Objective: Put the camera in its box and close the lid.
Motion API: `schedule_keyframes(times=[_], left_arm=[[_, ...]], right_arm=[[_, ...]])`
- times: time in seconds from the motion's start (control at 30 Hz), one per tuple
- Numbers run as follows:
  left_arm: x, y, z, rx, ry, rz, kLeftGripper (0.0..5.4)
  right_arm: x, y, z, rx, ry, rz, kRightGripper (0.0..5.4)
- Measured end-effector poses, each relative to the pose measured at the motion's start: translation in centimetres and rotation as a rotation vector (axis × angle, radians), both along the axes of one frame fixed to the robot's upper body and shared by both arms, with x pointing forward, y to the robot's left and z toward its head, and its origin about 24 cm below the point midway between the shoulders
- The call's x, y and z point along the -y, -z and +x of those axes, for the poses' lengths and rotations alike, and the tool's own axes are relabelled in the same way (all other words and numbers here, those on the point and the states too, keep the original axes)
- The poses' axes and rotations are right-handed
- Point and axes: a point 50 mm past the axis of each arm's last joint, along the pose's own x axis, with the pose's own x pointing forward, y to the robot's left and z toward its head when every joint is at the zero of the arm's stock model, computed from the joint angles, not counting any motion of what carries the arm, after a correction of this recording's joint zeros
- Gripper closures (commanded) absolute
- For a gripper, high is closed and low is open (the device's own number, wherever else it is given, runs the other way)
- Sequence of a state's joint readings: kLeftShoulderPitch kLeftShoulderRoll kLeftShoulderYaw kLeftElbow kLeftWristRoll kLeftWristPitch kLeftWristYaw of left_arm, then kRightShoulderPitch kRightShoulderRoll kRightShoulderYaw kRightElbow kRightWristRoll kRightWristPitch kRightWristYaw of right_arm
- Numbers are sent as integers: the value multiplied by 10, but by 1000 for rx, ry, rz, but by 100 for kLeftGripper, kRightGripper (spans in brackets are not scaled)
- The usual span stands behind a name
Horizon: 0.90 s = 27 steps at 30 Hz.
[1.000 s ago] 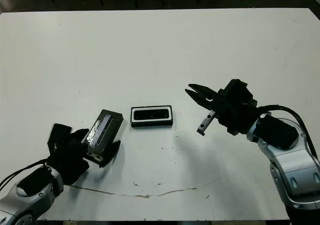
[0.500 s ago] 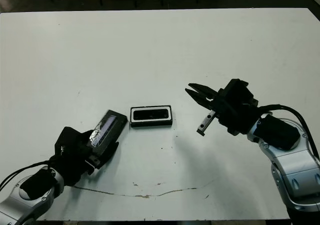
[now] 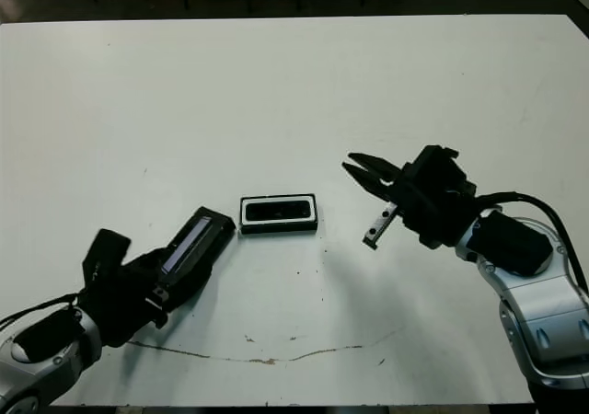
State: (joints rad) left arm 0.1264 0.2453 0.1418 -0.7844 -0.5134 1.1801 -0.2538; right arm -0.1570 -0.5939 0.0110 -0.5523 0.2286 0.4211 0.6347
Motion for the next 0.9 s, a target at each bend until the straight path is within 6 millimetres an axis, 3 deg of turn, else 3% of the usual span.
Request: schedule_keyframes(times=[0.23, 0.37, 0.67, 0.9], left_arm=[[-33, -52, 39, 210, 96, 59, 256], [-46, -71, 62, 397, 234, 172, 256], [-48, -65, 114, 417, 585, 283, 256], [-25, -49, 137, 367, 744, 291, 256]], right_arm=[[1, 2, 1, -8, 8, -2, 540], [4, 4, 3, -17, 11, 9, 540], [13, 10, 12, -33, 25, 58, 540], [17, 13, 17, -35, 35, 65, 540]])
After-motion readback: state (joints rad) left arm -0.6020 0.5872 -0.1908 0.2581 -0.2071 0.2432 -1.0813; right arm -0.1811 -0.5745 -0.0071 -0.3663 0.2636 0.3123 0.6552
